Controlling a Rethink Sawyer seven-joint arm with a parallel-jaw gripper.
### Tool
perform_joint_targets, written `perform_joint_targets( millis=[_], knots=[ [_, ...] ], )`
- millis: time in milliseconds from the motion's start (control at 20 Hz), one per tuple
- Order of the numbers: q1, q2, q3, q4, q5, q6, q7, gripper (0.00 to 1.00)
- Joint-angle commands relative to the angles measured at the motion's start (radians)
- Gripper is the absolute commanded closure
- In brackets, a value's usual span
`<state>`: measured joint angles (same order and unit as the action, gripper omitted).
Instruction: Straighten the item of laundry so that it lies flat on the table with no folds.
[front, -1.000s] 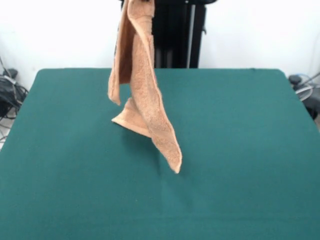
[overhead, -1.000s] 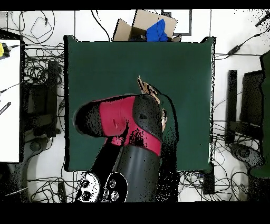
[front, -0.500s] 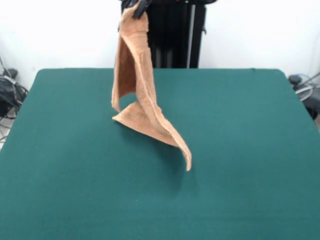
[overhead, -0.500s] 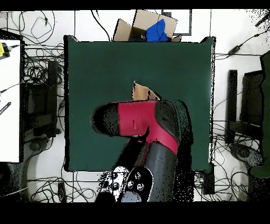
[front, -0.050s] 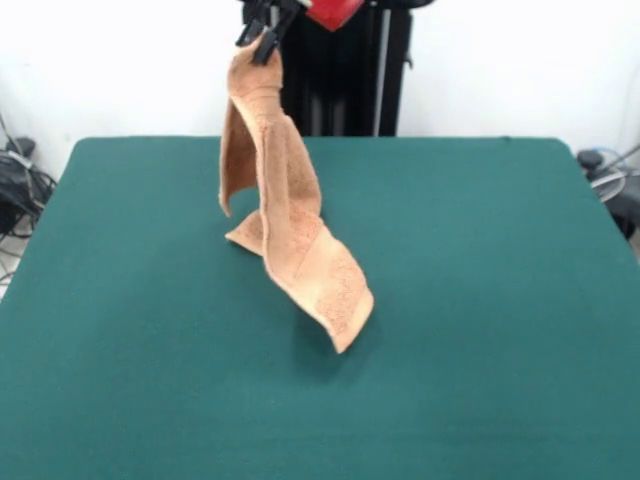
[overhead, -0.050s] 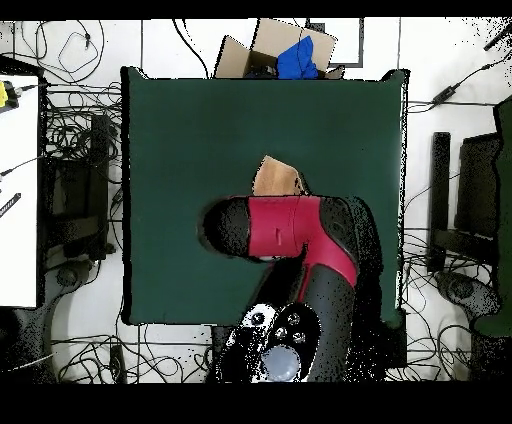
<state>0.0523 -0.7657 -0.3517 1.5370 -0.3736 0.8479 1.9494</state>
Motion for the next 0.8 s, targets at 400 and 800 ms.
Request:
perform_joint_targets(
  millis=[400,800],
  knots=[
    [0.258,0.149,-0.172,-0.099,-0.101,0.095,0.333,1.00],
    [0.344,0.213,-0.237,-0.118,-0.018,0.122,0.373,1.00]
  ],
)
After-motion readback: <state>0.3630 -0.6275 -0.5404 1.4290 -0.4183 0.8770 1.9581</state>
